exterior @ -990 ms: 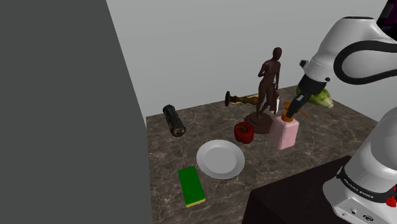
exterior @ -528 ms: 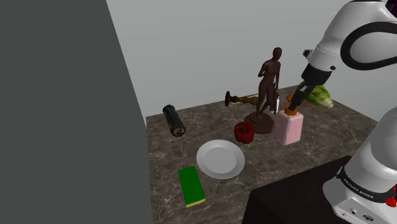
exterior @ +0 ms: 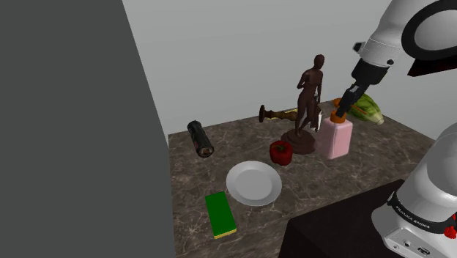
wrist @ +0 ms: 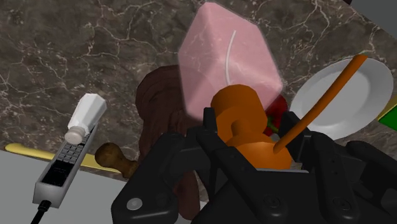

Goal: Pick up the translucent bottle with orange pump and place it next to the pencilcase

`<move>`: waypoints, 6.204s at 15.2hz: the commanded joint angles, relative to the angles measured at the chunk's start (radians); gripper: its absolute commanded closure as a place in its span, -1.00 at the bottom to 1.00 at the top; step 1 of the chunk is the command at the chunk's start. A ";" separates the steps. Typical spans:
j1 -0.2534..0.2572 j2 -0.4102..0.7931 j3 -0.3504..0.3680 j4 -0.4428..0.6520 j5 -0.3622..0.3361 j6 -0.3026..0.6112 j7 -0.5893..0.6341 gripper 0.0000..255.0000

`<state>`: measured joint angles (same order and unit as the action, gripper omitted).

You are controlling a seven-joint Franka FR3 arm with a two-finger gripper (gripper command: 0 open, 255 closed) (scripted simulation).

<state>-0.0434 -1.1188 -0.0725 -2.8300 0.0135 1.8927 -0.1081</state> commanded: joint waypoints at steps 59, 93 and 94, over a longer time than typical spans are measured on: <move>0.054 0.956 0.069 1.205 0.048 -0.244 0.092 1.00; 0.070 1.318 0.084 1.322 0.043 0.003 0.109 1.00; 0.070 1.317 0.084 1.307 0.044 0.017 0.108 1.00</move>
<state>0.0263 0.1966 0.0111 -1.5134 0.0572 1.8970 -0.0003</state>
